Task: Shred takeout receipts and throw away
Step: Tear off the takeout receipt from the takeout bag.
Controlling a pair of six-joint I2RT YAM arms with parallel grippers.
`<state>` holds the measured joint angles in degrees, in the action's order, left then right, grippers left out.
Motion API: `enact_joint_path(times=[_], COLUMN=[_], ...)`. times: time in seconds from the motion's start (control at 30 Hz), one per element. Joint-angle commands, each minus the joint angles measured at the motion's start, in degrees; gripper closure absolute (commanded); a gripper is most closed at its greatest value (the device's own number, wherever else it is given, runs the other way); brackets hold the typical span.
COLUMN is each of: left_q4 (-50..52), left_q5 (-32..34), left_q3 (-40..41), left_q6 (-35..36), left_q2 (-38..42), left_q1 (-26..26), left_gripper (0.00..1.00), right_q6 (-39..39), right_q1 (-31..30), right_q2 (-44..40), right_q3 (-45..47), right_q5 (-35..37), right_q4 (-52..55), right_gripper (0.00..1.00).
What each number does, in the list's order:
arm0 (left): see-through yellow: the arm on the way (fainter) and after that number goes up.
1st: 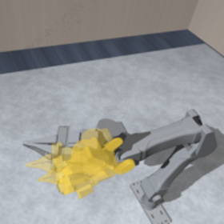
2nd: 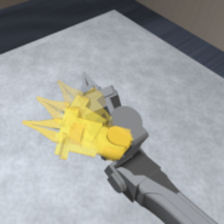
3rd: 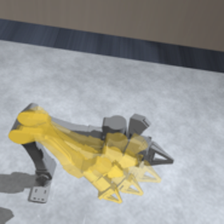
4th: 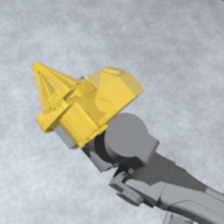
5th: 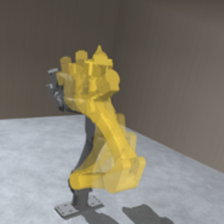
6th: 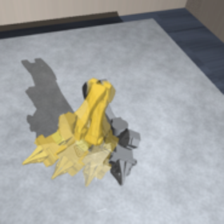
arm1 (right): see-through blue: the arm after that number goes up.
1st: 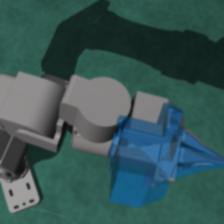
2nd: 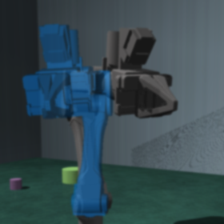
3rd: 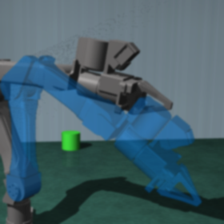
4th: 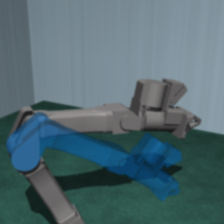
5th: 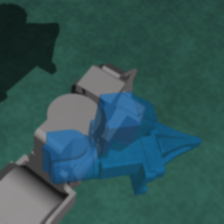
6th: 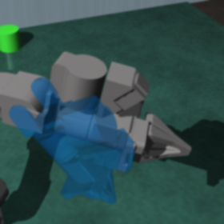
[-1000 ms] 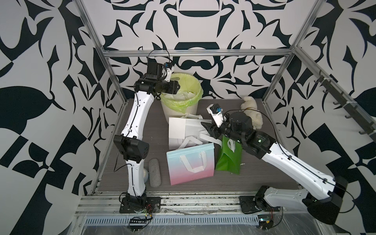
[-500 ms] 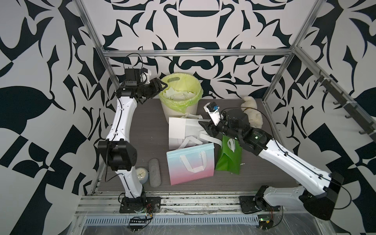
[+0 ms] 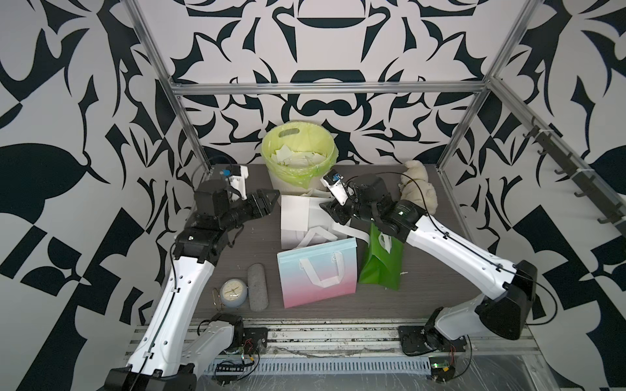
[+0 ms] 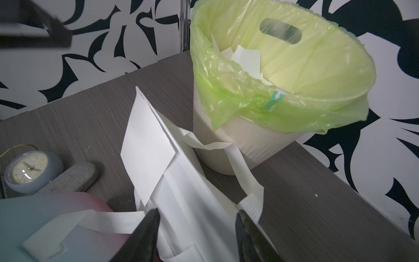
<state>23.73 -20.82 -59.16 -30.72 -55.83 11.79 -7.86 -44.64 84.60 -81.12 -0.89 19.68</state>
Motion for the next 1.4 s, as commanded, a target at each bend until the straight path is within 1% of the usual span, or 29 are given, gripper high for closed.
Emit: enact_joint_path(times=[0.0,0.13,0.3,0.4,0.6,0.8,1.0,1.1,1.23,1.37], left_q4=[-6.0,-8.7,-13.1,-17.1,-18.9,-25.8,-26.8,-29.4,-29.9,-27.0], left_q5=[-0.3,-3.2,-3.5,-4.2,-7.6,-14.5,-15.3,-15.9,-18.5,-19.3], left_q3=[8.1,11.8,15.1,16.7,16.9,18.6,17.6,17.7,17.2,16.7], left_q6=[-1.8,-1.2,1.8,2.0,2.5,2.0,4.5,3.4,0.4,-0.7], left_q2=[0.8,0.3,-0.7,-1.8,-5.0,-6.2,-8.4,-9.0,-8.1,-4.5], left_q1=[0.5,0.5,0.5,0.5,0.5,0.5,0.5,0.5,0.5,0.5], left_gripper=[0.33,0.31,0.28,0.27,0.27,0.27,0.27,0.27,0.29,0.29], right_q6=[-3.3,-7.0,-8.7,-9.3,-9.7,-9.7,-9.6,-9.3,-8.9,-8.2], right_q1=[-0.5,-0.6,-0.6,-0.5,-0.5,-0.5,-0.5,-0.5,-0.5,-0.5], right_q2=[0.8,2.2,4.5,5.9,7.6,8.3,8.2,8.0,8.0,7.9], right_q3=[-2.9,-3.3,-5.0,-5.8,-6.6,-6.3,-5.4,-4.8,-4.6,-4.0], right_q5=[3.1,7.7,7.8,7.6,7.3,7.6,8.5,8.4,8.8,9.4], right_q4=[-0.7,-0.7,0.1,0.3,0.4,0.3,-0.4,-1.3,-1.8,-2.8], right_gripper=[0.41,0.36,0.34,0.34,0.36,0.39,0.41,0.41,0.41,0.43])
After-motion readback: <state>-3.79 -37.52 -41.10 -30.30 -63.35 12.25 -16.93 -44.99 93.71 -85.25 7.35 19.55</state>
